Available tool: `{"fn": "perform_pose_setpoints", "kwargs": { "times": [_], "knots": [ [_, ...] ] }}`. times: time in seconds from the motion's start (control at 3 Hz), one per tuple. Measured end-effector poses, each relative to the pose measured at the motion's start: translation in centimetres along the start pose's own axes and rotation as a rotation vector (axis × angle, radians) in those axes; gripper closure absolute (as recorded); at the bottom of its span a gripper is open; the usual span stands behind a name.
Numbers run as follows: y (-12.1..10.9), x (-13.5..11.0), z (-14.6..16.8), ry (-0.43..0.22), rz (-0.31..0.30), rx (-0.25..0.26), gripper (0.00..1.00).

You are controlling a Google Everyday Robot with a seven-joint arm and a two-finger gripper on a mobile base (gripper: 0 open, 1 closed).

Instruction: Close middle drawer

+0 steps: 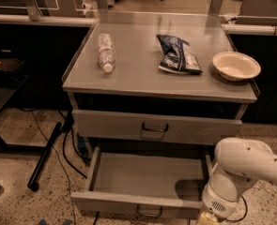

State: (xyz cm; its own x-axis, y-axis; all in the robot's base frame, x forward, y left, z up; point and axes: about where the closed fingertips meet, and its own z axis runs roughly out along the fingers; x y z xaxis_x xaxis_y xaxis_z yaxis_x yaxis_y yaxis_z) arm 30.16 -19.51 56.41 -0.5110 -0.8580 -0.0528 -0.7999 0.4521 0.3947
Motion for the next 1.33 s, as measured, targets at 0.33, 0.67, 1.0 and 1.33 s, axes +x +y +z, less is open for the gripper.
{"fn": "perform_pose_setpoints", "kwargs": {
  "times": [0.33,0.67,1.0,1.33],
  "knots": [
    [-0.9,0.6,3.9,-0.001,0.043,-0.061,1.0],
    [-0.9,0.6,3.9,-0.001,0.043,-0.061,1.0],
    [-1.6,0.4,4.7,-0.026,0.063,-0.064,1.0],
    [-3.9,0.0,5.9,-0.093,0.121,-0.041,1.0]
  ]
}}
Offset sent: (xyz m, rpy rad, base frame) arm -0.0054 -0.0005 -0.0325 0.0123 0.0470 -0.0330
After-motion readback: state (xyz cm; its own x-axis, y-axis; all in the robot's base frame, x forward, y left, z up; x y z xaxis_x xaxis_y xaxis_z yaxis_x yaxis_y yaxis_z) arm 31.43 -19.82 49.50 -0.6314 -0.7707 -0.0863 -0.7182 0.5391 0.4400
